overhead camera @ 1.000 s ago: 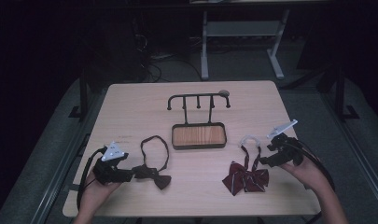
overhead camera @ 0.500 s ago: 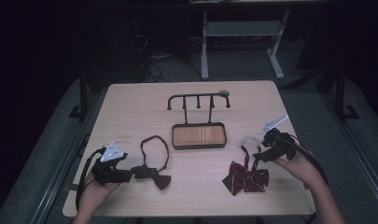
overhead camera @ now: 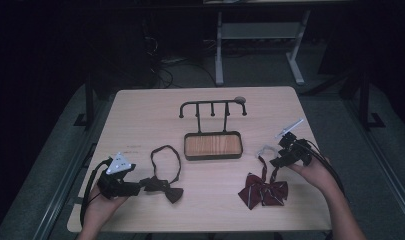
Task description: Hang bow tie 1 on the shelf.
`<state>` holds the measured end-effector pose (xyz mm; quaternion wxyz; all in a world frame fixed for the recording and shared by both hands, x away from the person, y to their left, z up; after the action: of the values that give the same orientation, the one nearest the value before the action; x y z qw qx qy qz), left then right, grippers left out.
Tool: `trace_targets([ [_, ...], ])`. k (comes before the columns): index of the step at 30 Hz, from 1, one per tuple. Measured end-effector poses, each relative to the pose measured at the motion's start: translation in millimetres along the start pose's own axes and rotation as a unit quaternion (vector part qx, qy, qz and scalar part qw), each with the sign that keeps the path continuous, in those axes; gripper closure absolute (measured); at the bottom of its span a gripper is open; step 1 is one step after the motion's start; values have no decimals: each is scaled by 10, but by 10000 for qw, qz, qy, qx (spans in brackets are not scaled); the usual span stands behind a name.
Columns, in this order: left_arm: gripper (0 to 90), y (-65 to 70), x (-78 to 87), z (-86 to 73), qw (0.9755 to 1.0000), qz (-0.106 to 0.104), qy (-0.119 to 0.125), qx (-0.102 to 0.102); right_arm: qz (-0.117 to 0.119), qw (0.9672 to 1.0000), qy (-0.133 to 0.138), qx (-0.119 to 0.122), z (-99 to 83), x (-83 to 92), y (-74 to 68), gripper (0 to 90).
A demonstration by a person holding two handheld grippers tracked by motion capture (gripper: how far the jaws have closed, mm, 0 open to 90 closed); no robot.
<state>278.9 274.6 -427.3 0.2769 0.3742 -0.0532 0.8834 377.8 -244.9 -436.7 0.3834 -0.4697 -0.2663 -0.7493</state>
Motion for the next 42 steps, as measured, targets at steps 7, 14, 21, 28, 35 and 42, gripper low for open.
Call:
trace_targets([
  [7,289,-7,-1,-13,10000,31,-36,-10,-77,9998,-151,-107,9,-75,62,481],
  [14,289,4,-5,-13,10000,46,-29,-19,-174,9993,-281,-198,-2,-110,107,521],
  [21,290,-1,-2,-12,10000,61,-51,-37,-195,9988,-383,-249,6,-146,124,563],
  [28,290,1,-3,-13,9999,78,-60,-36,-217,9983,-451,-295,32,-168,132,606],
  [35,289,-7,-6,-13,9999,83,-78,-33,-188,9981,-509,-300,83,-146,139,645],
  [42,290,-3,4,-8,9999,87,-65,-37,-210,9975,-612,-296,93,-161,140,667],
])
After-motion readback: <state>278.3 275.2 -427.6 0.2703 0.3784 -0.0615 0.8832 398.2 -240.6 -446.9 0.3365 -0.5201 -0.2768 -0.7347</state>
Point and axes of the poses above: each handheld gripper's, and its own axes: x roughly backward along the jaws, z roughly out of its top, y roughly to its right, the point moved 1 cm from there along -x, roughly forward along the jaws, and after that the axes turned 14 degrees about x, right-handed, at the moved point
